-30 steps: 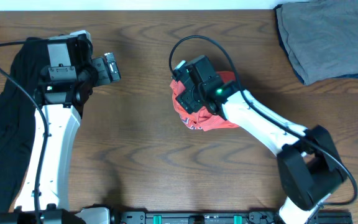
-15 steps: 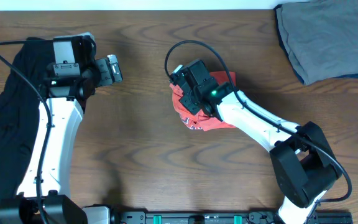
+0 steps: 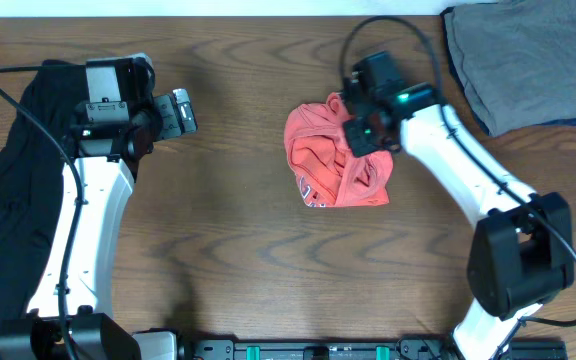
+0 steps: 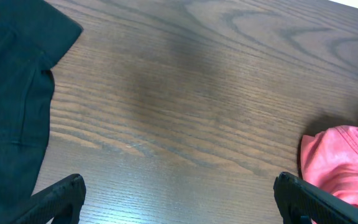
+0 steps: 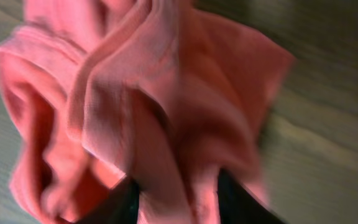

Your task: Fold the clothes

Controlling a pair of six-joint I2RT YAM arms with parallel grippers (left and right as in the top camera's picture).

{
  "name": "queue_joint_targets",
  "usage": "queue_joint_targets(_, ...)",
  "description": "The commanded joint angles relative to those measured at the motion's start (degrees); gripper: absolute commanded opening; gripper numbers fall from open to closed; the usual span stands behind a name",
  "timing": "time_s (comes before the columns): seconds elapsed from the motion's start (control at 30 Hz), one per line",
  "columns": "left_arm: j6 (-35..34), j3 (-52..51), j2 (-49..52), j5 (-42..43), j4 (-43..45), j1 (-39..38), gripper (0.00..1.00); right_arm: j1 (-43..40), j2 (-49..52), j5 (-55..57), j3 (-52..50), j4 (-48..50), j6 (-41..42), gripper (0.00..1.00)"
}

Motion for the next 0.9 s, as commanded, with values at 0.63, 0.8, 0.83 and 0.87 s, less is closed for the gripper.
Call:
queue_joint_targets(0.63,-0.26,0.13,0.48,-0.63,-1.66,0.28,0.98,-8.04,4.37,-16.61,-4.44,1.44,0.11,0.99)
queue_joint_targets(0.8,-0.26,0.13,0.48,-0.66,-2.1,0.28,0.98,-8.04,9.44,-21.42,-4.61,3.45,1.22,0.91)
queue_joint_targets(0.83,-0.26,0.13,0.48,-0.63,-2.1,0.28,0.98,-8.04,10.29,-21.53,-4.63,3.72,2.34,0.88)
queue_joint_targets(0.87,-0.26,0.13,0.48,-0.66,-2.1,0.28,0.98,-8.04,11.1,-21.55,-4.66,3.91,3.5,0.84)
